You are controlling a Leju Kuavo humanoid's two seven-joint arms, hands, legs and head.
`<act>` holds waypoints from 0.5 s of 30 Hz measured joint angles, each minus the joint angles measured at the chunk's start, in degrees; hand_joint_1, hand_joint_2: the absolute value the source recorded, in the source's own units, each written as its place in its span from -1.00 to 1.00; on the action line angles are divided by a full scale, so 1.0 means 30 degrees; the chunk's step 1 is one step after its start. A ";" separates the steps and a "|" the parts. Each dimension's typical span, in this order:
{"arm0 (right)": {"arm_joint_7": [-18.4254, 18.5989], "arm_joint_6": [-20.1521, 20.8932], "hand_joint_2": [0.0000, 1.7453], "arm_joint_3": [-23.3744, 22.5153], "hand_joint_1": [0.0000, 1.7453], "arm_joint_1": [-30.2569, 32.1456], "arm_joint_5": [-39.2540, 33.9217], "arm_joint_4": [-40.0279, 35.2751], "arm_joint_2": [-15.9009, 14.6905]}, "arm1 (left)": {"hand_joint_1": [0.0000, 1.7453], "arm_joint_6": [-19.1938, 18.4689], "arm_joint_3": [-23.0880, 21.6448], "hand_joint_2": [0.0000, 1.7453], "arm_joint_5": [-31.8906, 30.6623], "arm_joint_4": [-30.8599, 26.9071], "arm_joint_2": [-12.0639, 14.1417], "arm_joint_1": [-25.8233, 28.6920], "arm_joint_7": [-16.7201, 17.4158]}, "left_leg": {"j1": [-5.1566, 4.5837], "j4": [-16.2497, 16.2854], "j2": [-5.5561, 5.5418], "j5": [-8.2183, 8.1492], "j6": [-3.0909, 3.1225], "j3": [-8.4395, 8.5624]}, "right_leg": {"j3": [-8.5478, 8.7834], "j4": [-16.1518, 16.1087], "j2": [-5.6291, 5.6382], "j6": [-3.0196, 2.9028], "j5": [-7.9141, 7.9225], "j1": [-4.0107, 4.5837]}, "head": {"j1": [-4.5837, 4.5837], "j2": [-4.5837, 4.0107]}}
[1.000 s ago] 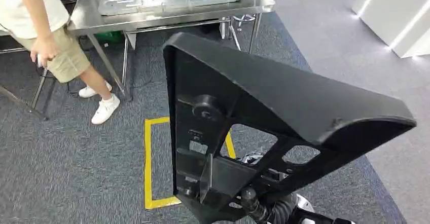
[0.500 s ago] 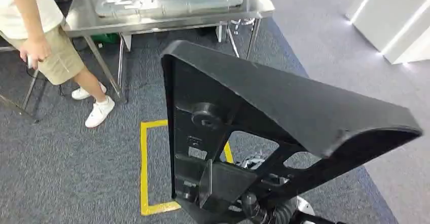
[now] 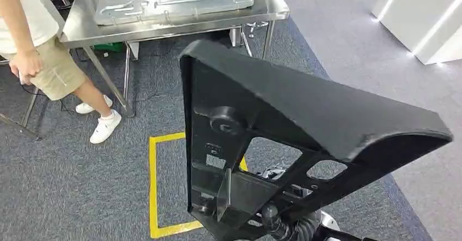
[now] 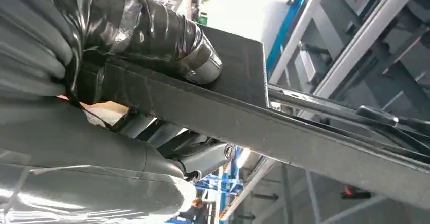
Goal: Take the parts from the cabinet and place them on the table.
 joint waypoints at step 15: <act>0.0007 0.0051 1.00 0.0000 1.00 -0.0003 0.0036 -0.0073 0.0000 | -1.00 0.0000 0.0015 -1.00 0.0000 0.0000 0.0051 0.0052 -0.0029 | -0.0102 -0.3046 0.0004 0.2658 0.1155 0.0475 | -0.0029 0.2319 0.0053 0.0900 -0.2234 0.0087 | 0.0007 0.0000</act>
